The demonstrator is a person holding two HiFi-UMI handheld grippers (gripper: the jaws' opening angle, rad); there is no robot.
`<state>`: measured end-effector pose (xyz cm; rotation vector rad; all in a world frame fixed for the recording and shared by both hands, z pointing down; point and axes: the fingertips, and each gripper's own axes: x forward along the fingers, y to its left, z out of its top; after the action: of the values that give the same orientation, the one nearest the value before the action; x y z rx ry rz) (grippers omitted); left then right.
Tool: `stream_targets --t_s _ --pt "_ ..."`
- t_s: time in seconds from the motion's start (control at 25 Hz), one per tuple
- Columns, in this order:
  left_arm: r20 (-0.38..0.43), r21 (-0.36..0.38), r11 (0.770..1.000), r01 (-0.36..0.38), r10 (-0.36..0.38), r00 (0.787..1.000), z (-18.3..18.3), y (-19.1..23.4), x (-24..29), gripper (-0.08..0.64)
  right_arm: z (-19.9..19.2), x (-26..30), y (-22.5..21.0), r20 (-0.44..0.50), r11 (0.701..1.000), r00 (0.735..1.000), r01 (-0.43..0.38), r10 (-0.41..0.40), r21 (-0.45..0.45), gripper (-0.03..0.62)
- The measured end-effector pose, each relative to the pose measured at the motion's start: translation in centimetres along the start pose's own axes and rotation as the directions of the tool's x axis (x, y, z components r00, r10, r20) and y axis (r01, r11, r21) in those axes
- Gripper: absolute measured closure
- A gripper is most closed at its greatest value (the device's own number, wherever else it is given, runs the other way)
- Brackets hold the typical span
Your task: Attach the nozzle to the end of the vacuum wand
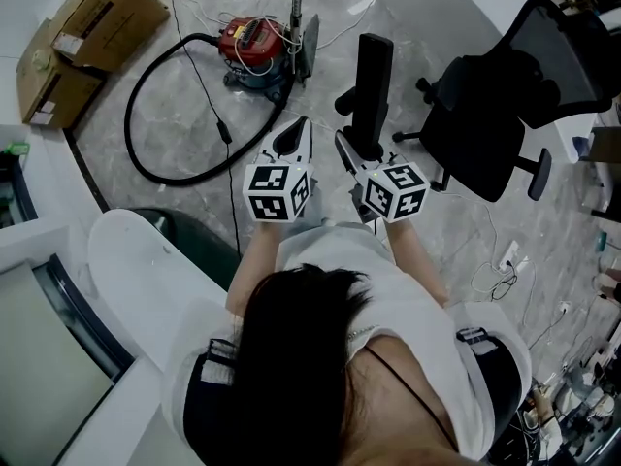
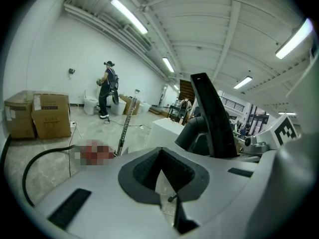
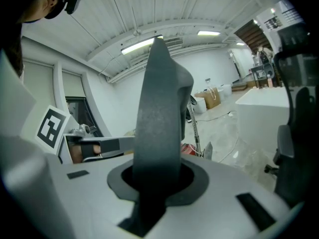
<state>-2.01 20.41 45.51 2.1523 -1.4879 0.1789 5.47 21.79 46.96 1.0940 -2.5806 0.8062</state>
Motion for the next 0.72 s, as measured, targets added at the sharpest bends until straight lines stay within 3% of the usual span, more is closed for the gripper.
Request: stream_targets --t_s 0.72 --pt "-0.016 0.013 1.0 -0.012 0.013 1.0 3.0 5.0 3.4 0.557 3.1 5.7 -1.0 -0.003 1.0 1.0 0.022 -0.022 -0.004 0.514"
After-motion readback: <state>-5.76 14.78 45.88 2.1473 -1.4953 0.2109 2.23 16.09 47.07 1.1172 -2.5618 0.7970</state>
